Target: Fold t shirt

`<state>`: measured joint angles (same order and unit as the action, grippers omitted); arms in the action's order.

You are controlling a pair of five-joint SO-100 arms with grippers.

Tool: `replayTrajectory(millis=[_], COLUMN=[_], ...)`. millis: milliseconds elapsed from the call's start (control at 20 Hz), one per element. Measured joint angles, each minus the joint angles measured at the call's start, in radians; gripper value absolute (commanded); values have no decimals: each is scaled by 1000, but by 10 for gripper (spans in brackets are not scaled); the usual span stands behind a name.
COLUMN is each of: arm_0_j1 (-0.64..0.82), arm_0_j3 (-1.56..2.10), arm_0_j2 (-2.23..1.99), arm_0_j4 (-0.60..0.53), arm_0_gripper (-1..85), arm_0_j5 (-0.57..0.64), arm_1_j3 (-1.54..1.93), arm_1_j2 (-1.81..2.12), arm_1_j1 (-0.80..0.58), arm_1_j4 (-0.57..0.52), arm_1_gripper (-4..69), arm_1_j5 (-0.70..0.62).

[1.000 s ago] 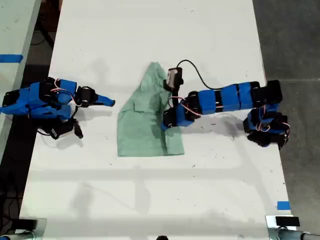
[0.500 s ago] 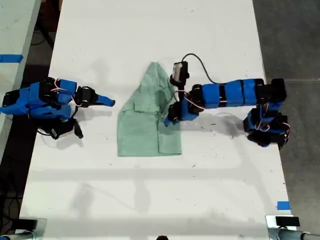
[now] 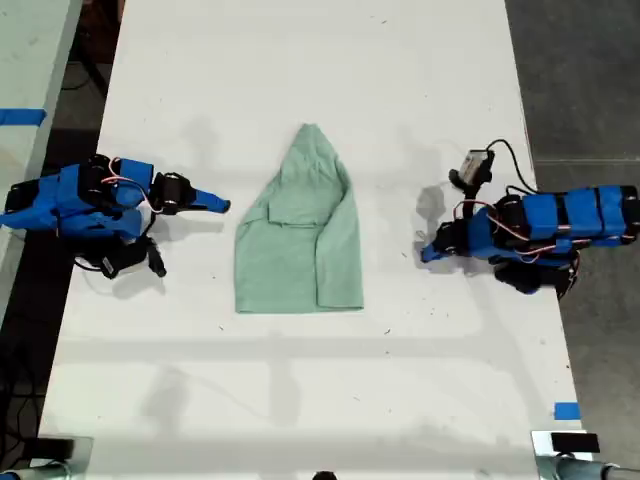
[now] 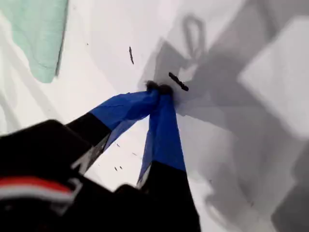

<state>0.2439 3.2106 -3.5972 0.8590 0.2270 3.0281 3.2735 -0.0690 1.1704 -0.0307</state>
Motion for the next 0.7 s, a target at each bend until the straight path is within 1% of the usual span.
replayTrajectory(millis=[50,400,550,700], arm_0_j1=[2,0,-2,-2], arm_0_j3=[0,0,0,0], arm_0_j2=[0,0,0,0], arm_0_j4=[0,0,0,0], arm_0_gripper=[-2,-2,-2,-2], arm_0_j5=[0,0,0,0], arm_1_j3=[15,25,25,26], arm_1_j2=[129,213,213,213], arm_1_j1=[6,12,74,64], arm_1_j4=[60,55,55,55], arm_1_gripper=[-10,-10,-10,-11], arm_1_j5=[14,21,-49,-54])
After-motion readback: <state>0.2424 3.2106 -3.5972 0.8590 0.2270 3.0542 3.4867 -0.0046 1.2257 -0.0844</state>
